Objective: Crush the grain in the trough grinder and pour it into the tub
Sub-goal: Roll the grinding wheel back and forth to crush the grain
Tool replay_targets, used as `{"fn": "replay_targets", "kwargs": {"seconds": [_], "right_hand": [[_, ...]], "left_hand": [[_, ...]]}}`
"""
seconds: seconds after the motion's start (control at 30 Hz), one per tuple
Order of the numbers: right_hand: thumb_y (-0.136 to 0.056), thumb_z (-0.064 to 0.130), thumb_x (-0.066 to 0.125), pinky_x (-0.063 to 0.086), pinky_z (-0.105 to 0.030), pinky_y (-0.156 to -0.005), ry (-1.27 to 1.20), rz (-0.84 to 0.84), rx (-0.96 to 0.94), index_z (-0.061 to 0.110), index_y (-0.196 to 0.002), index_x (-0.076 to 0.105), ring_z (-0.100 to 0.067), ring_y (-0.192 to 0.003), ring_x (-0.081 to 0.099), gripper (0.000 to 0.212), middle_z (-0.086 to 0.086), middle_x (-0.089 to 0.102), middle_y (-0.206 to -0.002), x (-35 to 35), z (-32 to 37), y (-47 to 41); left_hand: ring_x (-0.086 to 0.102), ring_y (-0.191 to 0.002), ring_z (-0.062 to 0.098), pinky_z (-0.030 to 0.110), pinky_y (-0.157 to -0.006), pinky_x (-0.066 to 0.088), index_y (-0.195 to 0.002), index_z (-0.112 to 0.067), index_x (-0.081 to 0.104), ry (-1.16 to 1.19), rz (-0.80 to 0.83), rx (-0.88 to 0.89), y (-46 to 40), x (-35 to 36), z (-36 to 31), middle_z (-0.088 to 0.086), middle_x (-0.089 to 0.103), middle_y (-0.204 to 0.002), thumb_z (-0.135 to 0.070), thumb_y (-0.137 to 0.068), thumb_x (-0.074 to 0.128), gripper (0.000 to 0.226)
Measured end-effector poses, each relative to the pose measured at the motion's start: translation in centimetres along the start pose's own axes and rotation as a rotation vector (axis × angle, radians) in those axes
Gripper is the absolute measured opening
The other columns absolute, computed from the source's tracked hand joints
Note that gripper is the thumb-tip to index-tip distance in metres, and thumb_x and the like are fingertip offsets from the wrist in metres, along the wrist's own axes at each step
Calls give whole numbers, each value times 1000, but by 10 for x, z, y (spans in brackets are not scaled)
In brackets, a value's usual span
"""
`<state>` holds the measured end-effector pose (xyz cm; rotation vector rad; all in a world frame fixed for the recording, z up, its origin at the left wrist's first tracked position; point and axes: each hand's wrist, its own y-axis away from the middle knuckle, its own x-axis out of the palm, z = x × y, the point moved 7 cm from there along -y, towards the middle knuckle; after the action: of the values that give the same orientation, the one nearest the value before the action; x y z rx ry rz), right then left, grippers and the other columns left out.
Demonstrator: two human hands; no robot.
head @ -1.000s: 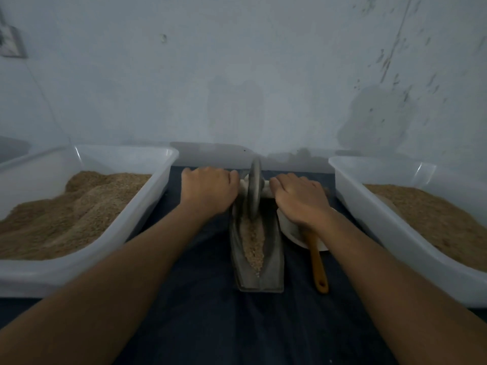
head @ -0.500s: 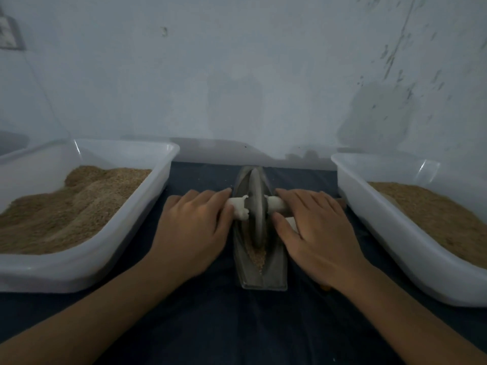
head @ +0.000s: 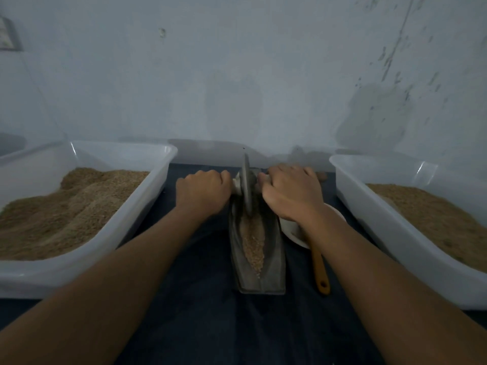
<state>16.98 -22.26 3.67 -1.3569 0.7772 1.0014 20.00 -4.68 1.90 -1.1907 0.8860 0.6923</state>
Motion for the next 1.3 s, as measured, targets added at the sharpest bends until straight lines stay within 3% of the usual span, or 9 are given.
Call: {"fn": "replay_targets", "kwargs": {"seconds": [0.17,0.3,0.43,0.53,0.63,0.77,0.9,1.13,1.3], "right_hand": [[-107,51,23,31,-42,-111,-64,-39,-66,29,-124,59,-18,-117,54,45,8,61,-121,-10,0,50],[-105,56,20,24,-41,-123,-99,-66,-119,33,-150,44,-9,-140,40,56,16,51,-145,-26,-3,105],[-104,55,22,21,-40,-125,-99,-89,-162,34,-154,39,-7,-145,33,57,18,46,-150,-33,-2,124],[-103,57,23,24,-39,-123,-102,-70,-136,33,-153,41,-8,-141,39,58,16,50,-148,-26,-5,106],[-106,57,23,32,-39,-114,-97,-13,-84,31,-147,48,-15,-129,50,54,10,58,-140,-7,-11,70],[-108,49,24,34,-39,-82,-89,53,19,27,-101,54,-23,-95,56,38,5,56,-98,10,-20,23],[-108,47,24,36,-41,-83,-90,28,15,27,-94,51,-22,-90,54,36,8,49,-91,8,-18,20],[-108,46,24,28,-39,-118,-146,-85,-114,32,-140,52,-9,-127,48,45,15,57,-132,-19,-8,93],[-107,50,22,15,-33,-124,-108,-131,-200,33,-152,41,-6,-143,35,52,19,47,-148,-35,-2,124]], "left_hand": [[45,-63,20,33,-59,32,-90,-25,48,67,-111,86,46,-26,-5,-8,49,-76,-39,-106,25,31],[55,-69,17,37,-65,43,-90,-32,54,230,-158,125,88,-50,-3,-10,61,-80,-47,-107,18,42],[61,-77,19,41,-70,49,-106,-31,63,245,-209,159,105,-58,-1,-10,66,-90,-46,-108,23,43],[58,-72,21,40,-68,48,-94,-29,60,198,-200,138,90,-52,-5,-9,62,-82,-42,-107,21,43],[50,-68,21,36,-68,43,-81,-27,49,24,-130,88,52,-36,-9,-9,53,-75,-38,-103,24,35],[39,-57,19,35,-65,33,-67,-22,44,-53,-88,20,-2,-25,-11,-3,52,-67,-31,-97,27,36],[40,-56,19,36,-66,32,-66,-21,46,-6,-79,11,-11,-17,-8,-4,50,-64,-32,-98,29,38],[56,-70,16,36,-66,40,-86,-33,55,203,-182,123,74,-41,-3,-11,59,-77,-49,-106,20,43],[58,-79,16,39,-70,44,-112,-34,60,277,-212,191,106,-51,1,-12,64,-92,-50,-108,22,42]]}}
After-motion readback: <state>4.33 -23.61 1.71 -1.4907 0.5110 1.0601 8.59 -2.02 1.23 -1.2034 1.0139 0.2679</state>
